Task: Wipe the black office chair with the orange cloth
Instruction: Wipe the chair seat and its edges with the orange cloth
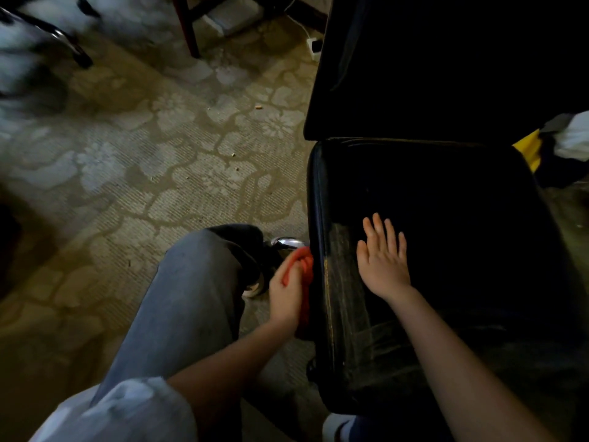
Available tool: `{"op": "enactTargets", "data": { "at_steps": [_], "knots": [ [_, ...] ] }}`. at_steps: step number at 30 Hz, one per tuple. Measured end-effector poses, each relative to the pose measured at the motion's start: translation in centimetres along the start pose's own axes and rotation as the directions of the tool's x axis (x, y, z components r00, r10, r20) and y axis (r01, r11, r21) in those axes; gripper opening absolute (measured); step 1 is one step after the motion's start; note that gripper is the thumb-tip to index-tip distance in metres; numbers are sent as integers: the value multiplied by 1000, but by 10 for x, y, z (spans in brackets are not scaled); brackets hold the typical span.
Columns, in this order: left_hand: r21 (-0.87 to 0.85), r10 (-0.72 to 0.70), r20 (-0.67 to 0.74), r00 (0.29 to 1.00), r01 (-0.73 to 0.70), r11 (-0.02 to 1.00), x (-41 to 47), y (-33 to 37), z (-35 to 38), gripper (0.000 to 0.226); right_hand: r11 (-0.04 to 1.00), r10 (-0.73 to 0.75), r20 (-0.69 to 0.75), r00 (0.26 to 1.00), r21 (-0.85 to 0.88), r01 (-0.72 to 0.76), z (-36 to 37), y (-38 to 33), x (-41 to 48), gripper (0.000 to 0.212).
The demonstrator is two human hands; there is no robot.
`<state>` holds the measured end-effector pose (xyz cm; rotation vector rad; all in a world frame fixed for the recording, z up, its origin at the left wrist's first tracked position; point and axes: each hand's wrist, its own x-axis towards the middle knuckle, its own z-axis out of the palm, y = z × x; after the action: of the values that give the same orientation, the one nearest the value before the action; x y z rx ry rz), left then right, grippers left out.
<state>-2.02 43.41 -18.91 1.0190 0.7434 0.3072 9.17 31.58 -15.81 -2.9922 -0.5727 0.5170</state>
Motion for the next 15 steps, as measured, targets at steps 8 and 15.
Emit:
{"op": "enactTargets", "data": {
  "at_steps": [8,15],
  "knots": [
    [86,-39,77,996,32,996,31,5,14,26,998,-44,-42,998,52,46,5,5,-33,57],
    [142,-1,184,983,-25,990,-22,1,4,31,1000,-21,87,996,-7,21,6,9,-32,54]
  ]
}}
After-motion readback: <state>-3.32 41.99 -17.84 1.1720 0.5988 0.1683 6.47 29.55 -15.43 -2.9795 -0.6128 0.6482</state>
